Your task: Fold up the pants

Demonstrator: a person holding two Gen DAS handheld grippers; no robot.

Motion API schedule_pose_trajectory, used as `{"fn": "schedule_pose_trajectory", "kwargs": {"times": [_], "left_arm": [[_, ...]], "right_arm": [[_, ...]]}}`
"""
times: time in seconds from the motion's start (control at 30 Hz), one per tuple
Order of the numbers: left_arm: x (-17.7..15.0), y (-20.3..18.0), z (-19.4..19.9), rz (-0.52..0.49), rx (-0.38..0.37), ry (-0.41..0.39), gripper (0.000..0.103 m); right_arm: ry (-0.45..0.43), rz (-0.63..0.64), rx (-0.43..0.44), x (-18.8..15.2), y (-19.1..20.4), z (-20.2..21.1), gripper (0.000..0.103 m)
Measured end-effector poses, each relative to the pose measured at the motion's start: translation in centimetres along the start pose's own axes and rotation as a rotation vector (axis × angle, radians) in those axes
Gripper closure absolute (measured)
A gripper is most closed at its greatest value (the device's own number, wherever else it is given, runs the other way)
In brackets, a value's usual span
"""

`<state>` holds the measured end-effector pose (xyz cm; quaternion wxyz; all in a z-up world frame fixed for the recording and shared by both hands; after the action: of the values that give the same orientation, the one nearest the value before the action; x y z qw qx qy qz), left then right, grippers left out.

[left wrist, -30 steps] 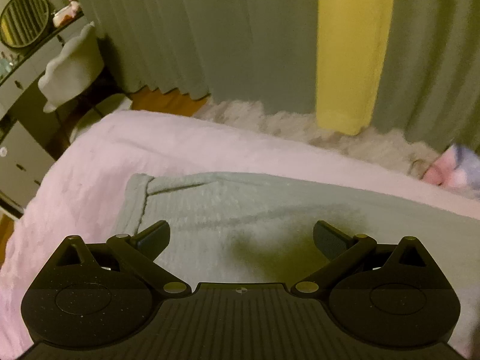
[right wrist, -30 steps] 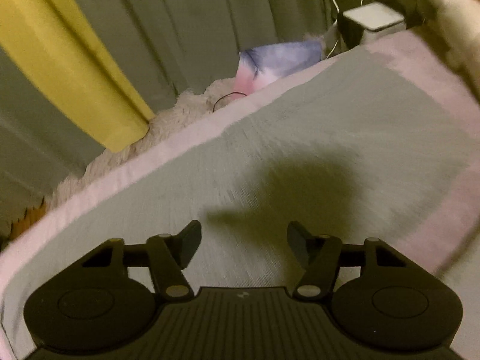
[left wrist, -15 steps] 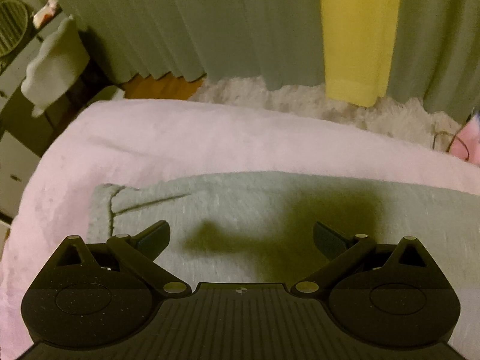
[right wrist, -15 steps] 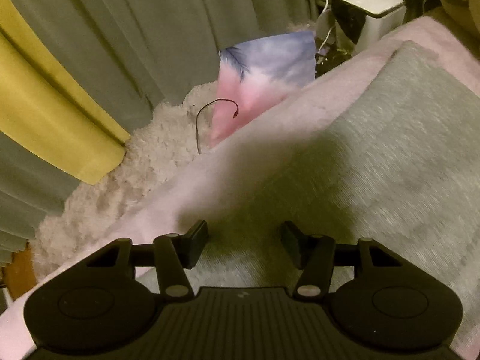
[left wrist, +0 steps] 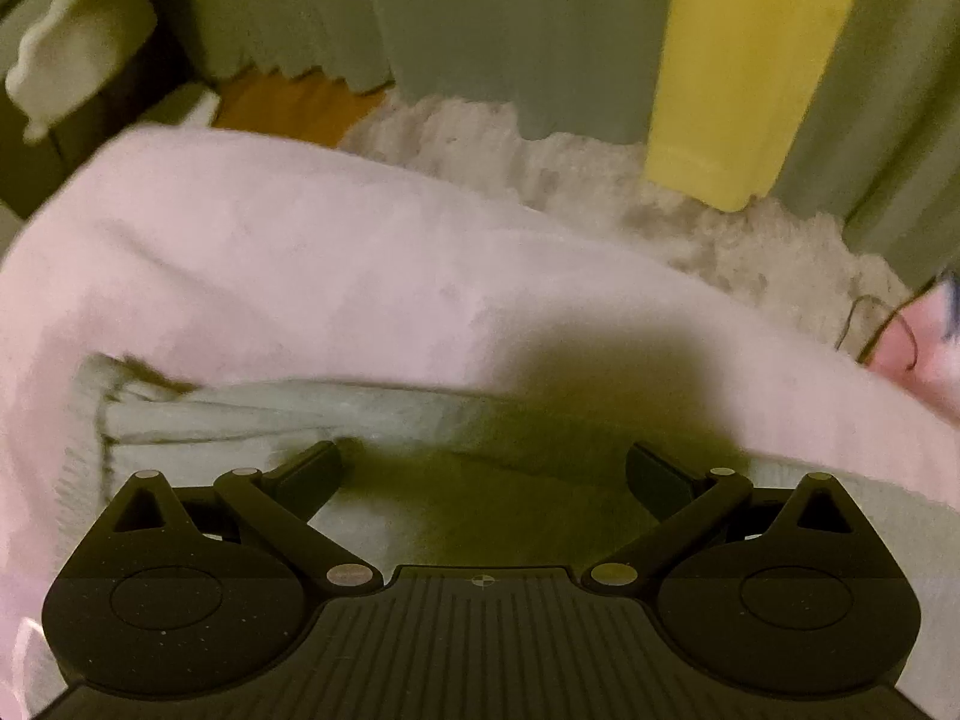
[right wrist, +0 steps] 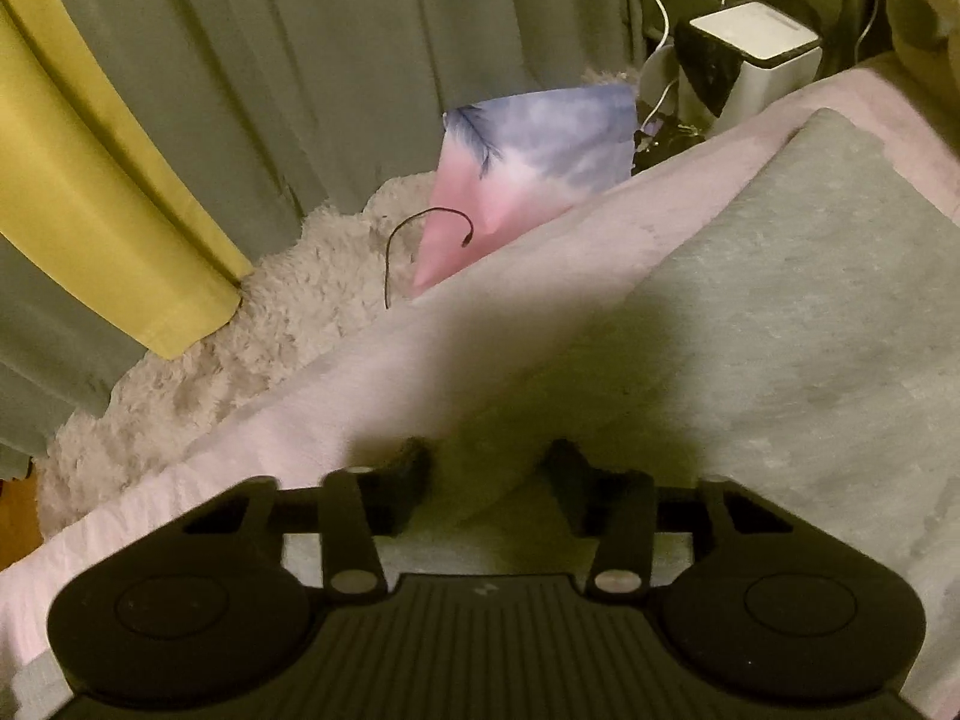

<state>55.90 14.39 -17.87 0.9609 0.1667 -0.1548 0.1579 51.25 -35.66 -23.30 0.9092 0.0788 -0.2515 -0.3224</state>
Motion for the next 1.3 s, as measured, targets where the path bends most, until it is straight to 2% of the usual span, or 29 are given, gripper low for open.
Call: {"fn": "schedule_pose_trajectory", "kwargs": {"times": [0.07, 0.17, 0.27, 0.3, 0.33, 0.37, 0.4, 0.43, 0.5, 0.63, 0.77, 0.87, 0.9, 0.93, 0.97, 1.0, 1.03, 1.07, 1.17, 1.23, 1.3], "left_arm": [[0.1, -0.4, -1.1, 0.001, 0.013, 0.029, 0.000], [-0.6, -1.7, -2.5, -0.080, 0.071, 0.040, 0.000], [-1.1, -1.0, -2.4, -0.018, 0.020, -0.003, 0.004], [-1.2, -0.6, -2.3, -0.009, 0.001, -0.022, 0.017], [-1.3, 0.0, -2.0, 0.000, -0.002, -0.046, 0.037], [-1.3, 0.6, -1.7, 0.007, -0.007, -0.068, 0.050], [-1.2, 1.2, -1.3, 0.013, -0.020, -0.080, 0.079], [-1.3, 2.0, -1.0, 0.027, -0.041, -0.080, 0.096], [-1.7, 3.3, -0.7, 0.058, -0.094, -0.061, 0.102], [-3.5, 5.6, 0.6, 0.033, -0.063, -0.105, 0.102], [-5.8, 7.3, 2.0, 0.025, -0.111, -0.121, 0.102], [-5.8, 7.6, 2.8, 0.049, -0.135, -0.130, 0.099], [-5.5, 7.3, 3.4, 0.059, -0.142, -0.141, 0.086], [-5.2, 6.9, 4.1, 0.069, -0.147, -0.151, 0.059], [-5.0, 6.3, 4.8, 0.080, -0.157, -0.161, 0.046], [-4.9, 5.6, 5.7, 0.087, -0.176, -0.179, 0.024], [-4.9, 4.8, 6.5, 0.087, -0.201, -0.203, 0.019], [-5.0, 3.9, 7.1, 0.072, -0.219, -0.214, 0.019], [-5.4, 0.6, 7.8, 0.003, -0.264, -0.180, 0.019], [-5.9, -1.1, 7.5, -0.026, -0.267, -0.158, 0.019], [-6.5, -2.4, 6.5, -0.039, -0.226, -0.141, 0.019]], "right_arm": [[-0.001, -0.001, 0.019, 0.0, -0.5, 0.1, 0.071], [0.002, 0.011, 0.046, 0.0, -0.9, 0.4, 0.077], [-0.009, 0.007, 0.080, 0.0, -1.4, 0.9, 0.087], [-0.013, 0.005, 0.096, 0.0, -1.6, 1.0, 0.091], [-0.017, -0.003, 0.122, -0.1, -1.8, 1.3, 0.094], [-0.018, -0.012, 0.147, -0.2, -2.0, 1.5, 0.095], [-0.020, -0.026, 0.171, -0.4, -2.2, 1.7, 0.098], [-0.022, -0.041, 0.200, -0.5, -2.4, 2.1, 0.098], [-0.025, -0.058, 0.242, -1.0, -3.0, 2.8, 0.099], [-0.055, -0.055, 0.299, -2.0, -3.6, 4.9, 0.099], [-0.082, -0.030, 0.342, -3.3, -3.9, 7.9, 0.099], [-0.090, 0.006, 0.356, -4.5, -4.1, 9.9, 0.099], [-0.097, 0.016, 0.357, -4.7, -4.2, 10.3, 0.099], [-0.110, 0.030, 0.362, -5.0, -4.3, 11.1, 0.099], [-0.123, 0.037, 0.369, -5.3, -4.5, 11.8, 0.099], [-0.132, 0.041, 0.380, -5.8, -4.7, 12.5, 0.099], [-0.136, 0.037, 0.393, -6.1, -4.9, 13.0, 0.099], [-0.138, 0.034, 0.406, -6.7, -5.3, 13.5, 0.099], [-0.123, 0.025, 0.429, -8.5, -6.5, 14.6, 0.099], [-0.118, 0.023, 0.443, -9.8, -7.4, 15.2, 0.101], [-0.115, 0.015, 0.457, -10.7, -8.2, 15.6, 0.101]]}}
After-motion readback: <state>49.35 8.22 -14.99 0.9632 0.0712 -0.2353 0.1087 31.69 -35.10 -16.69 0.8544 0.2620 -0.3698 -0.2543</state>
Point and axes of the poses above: each gripper's, at about its wrist camera, not at the fingertips, and z roughly against the way its jaws point, y to its left, x to its top, the point moved 9 cm from there along -z, roughly the way its jaws point, and after that the axes turned 12 degrees about x, right-handed, at the moved point
